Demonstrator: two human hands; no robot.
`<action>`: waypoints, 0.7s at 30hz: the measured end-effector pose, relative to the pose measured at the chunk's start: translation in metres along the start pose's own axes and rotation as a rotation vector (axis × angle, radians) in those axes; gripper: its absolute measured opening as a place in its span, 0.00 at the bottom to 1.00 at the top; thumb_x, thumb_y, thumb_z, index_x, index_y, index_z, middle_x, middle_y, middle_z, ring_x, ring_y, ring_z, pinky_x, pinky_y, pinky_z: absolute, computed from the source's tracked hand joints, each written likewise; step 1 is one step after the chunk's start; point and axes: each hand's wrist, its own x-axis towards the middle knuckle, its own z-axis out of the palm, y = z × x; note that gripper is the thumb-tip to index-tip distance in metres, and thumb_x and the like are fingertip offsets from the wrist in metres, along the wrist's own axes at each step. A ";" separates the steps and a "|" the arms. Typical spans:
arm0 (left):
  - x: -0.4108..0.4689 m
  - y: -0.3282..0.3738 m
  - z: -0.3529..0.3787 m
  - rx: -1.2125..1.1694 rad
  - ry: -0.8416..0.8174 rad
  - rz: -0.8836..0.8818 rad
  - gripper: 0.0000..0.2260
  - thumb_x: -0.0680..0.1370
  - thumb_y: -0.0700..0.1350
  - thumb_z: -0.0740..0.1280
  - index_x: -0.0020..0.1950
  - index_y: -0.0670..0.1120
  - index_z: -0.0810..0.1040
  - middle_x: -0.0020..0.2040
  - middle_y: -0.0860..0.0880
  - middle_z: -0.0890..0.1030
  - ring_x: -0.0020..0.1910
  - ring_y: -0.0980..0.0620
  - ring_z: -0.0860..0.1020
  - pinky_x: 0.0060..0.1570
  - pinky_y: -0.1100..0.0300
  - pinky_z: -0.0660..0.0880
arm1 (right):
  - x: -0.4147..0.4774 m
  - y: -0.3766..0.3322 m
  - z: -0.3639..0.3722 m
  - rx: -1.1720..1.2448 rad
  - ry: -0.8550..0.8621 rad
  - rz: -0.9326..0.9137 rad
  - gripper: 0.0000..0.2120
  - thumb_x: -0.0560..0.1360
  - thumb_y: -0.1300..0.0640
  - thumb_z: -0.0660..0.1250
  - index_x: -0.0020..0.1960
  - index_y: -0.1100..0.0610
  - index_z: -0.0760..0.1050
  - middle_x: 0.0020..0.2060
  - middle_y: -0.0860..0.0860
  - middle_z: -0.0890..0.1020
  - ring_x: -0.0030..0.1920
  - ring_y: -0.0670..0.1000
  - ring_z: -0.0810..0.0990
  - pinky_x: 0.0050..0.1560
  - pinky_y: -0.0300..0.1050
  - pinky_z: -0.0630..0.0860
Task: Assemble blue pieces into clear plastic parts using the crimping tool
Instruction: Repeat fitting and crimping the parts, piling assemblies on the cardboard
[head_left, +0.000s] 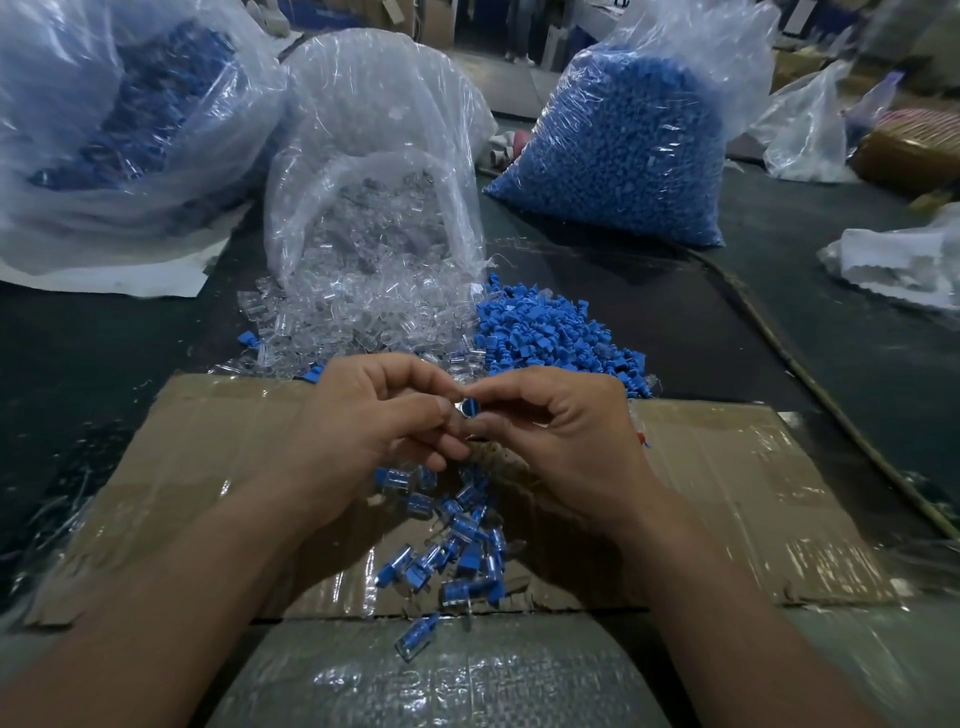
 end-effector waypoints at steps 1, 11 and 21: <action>0.000 0.000 0.000 0.003 -0.005 -0.001 0.04 0.70 0.31 0.64 0.41 0.38 0.76 0.30 0.42 0.81 0.26 0.50 0.80 0.25 0.64 0.76 | 0.000 0.000 0.000 -0.003 0.000 -0.005 0.12 0.66 0.64 0.73 0.49 0.62 0.81 0.41 0.47 0.82 0.43 0.44 0.82 0.44 0.34 0.78; -0.002 0.000 0.002 0.041 0.006 0.027 0.09 0.60 0.39 0.69 0.39 0.40 0.77 0.30 0.42 0.82 0.27 0.49 0.81 0.26 0.63 0.77 | 0.000 -0.003 -0.002 -0.062 -0.006 -0.070 0.12 0.66 0.63 0.73 0.49 0.62 0.81 0.42 0.52 0.84 0.44 0.45 0.81 0.46 0.36 0.78; 0.003 -0.005 -0.003 0.003 0.058 0.064 0.03 0.61 0.40 0.69 0.33 0.43 0.80 0.30 0.42 0.81 0.26 0.51 0.79 0.24 0.64 0.75 | 0.001 -0.006 -0.014 -0.132 -0.060 0.141 0.12 0.67 0.54 0.74 0.49 0.47 0.78 0.41 0.36 0.78 0.46 0.38 0.78 0.50 0.30 0.74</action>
